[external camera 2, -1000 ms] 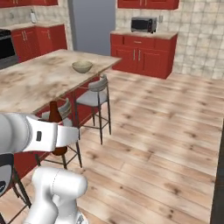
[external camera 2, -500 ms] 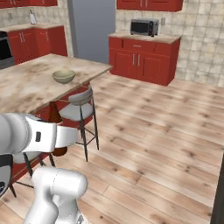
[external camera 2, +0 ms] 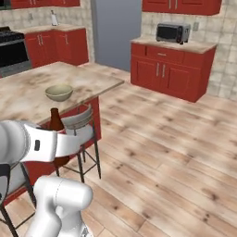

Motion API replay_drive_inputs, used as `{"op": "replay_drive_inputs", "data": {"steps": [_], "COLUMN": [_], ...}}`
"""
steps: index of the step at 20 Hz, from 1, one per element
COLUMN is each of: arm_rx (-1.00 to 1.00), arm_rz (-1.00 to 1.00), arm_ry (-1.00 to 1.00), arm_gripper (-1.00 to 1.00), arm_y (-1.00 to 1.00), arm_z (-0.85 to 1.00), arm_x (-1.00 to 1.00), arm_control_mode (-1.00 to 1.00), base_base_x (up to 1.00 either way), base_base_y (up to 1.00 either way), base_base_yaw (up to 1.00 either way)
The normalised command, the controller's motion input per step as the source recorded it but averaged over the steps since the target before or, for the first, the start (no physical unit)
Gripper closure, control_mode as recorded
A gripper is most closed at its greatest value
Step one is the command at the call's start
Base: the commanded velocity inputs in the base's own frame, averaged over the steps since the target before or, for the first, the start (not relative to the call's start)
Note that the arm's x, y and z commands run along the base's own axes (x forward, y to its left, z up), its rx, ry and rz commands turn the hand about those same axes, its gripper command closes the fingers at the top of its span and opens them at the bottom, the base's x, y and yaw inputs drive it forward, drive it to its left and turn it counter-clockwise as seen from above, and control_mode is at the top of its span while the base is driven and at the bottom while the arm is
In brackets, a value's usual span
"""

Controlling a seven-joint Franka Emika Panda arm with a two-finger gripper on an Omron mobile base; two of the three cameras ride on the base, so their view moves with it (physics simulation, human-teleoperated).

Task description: Open the fridge, grab two sodas, and place both sodas inside the bowl with ice on the dining counter.

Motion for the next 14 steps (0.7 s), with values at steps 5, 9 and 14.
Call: {"op": "replay_drive_inputs", "data": {"steps": [5,9,14], "arm_rx": [0.0,0.0,0.0], "arm_rz": [0.0,0.0,0.0], "arm_ry": [0.0,0.0,0.0], "arm_gripper": [1.0,1.0,1.0], "arm_y": [0.0,0.0,0.0], "arm_z": [0.0,0.0,0.0], "arm_x": [0.0,0.0,0.0], "arm_control_mode": [1.0,1.0,1.0], "base_base_x": [1.0,0.93,0.82], "base_base_y": [-0.15,-0.15,-0.18], "base_base_yaw": [0.44,0.48,0.47]}}
